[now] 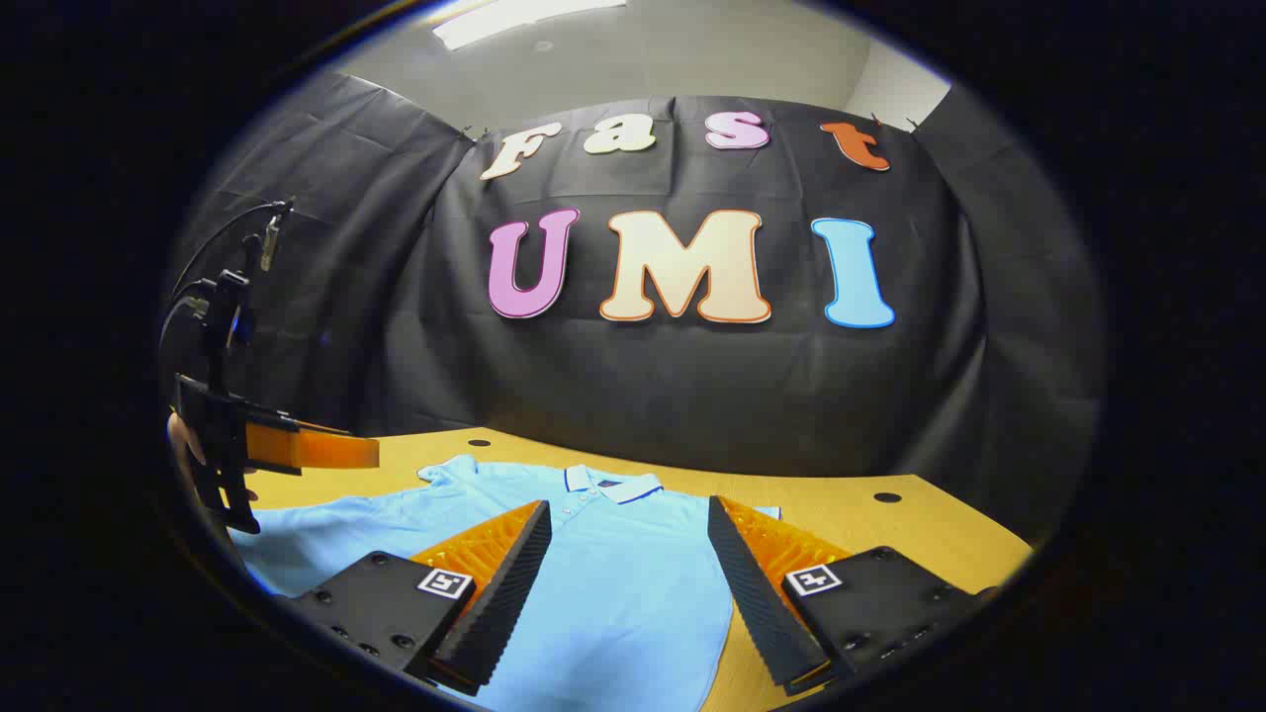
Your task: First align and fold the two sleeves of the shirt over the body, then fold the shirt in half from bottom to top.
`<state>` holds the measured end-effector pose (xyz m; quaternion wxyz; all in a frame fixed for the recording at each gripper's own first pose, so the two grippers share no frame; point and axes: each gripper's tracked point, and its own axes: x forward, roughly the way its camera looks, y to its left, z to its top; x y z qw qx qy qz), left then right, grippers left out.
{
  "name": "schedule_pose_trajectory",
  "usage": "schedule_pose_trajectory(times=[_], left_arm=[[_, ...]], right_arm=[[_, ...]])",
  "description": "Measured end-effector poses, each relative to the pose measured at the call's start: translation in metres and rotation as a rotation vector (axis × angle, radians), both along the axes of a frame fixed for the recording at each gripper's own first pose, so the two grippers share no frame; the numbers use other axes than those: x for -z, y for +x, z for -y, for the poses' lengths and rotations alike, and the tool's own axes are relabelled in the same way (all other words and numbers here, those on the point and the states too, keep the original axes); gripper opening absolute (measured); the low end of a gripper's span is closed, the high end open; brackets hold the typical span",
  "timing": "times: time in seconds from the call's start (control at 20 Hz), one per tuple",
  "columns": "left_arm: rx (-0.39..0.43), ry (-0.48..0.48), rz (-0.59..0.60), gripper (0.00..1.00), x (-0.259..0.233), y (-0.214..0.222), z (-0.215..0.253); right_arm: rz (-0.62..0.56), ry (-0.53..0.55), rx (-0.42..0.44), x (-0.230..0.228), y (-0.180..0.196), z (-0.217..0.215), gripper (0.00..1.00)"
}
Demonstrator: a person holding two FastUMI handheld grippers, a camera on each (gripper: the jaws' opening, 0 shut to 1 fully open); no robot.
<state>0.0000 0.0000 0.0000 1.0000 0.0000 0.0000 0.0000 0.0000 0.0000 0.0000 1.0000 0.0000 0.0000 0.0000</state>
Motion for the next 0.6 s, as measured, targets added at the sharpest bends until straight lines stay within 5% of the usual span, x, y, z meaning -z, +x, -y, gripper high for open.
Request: schedule_pose_trajectory(times=[0.6], left_arm=[[-0.002, 0.01, -0.031, 0.95, 0.0023, -0.0082, 0.0017]], right_arm=[[-0.006, -0.023, 0.019, 0.0004, -0.0012, 0.0097, 0.99]])
